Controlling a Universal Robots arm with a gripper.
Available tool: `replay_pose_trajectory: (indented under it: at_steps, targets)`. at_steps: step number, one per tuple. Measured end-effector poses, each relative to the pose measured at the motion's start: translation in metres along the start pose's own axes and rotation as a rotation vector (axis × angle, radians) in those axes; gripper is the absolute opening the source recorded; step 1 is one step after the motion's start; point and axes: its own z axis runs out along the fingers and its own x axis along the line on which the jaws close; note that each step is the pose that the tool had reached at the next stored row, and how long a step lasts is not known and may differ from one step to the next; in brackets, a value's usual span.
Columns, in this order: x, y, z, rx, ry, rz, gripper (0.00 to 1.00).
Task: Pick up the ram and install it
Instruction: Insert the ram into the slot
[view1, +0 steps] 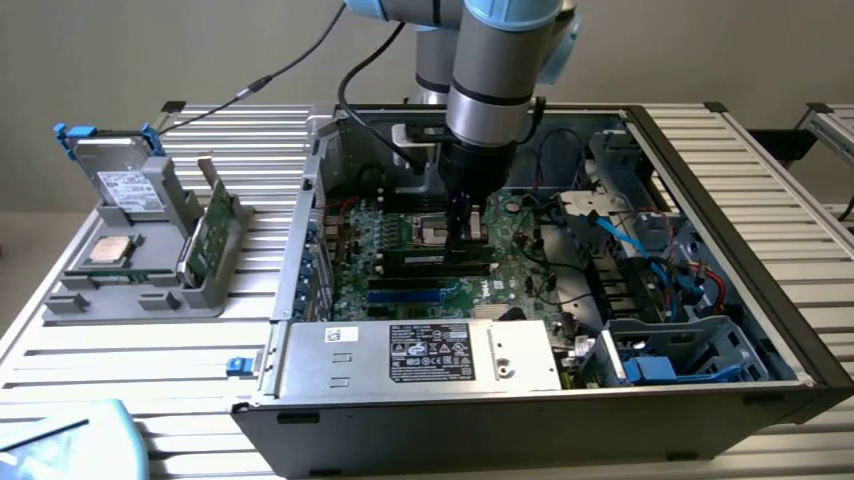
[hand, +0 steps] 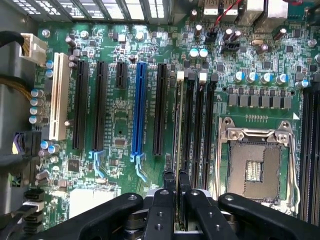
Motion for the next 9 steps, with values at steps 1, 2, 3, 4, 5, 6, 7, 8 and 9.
replay_pose_trajectory:
  at_steps: [1,2,3,4,5,6,7,8,9]
  targets:
    - [0.0000,0.0000,0.0003,0.0000,-0.0001,0.000,0.14]
    - [0.0000,-0.0001,0.0007,0.0001,-0.0003,0.000,0.14]
    - [-0.0001,-0.0001,0.0012,0.0001,-0.0003,0.001,0.14]
    - [-0.0001,-0.0002,0.0018,-0.0003,-0.0002,0.001,0.14]
    - [-0.0001,-0.0003,0.0024,-0.0010,-0.0002,0.001,0.14]
    - [-0.0002,-0.0003,0.0030,-0.0021,-0.0003,0.001,0.14]
    - [-0.0001,-0.0003,0.0032,-0.0040,-0.0003,0.001,0.14]
    - [-0.0001,-0.0003,0.0032,-0.0063,-0.0004,0.001,0.14]
    - [-0.0001,-0.0004,0.0032,-0.0086,-0.0013,0.001,0.14]
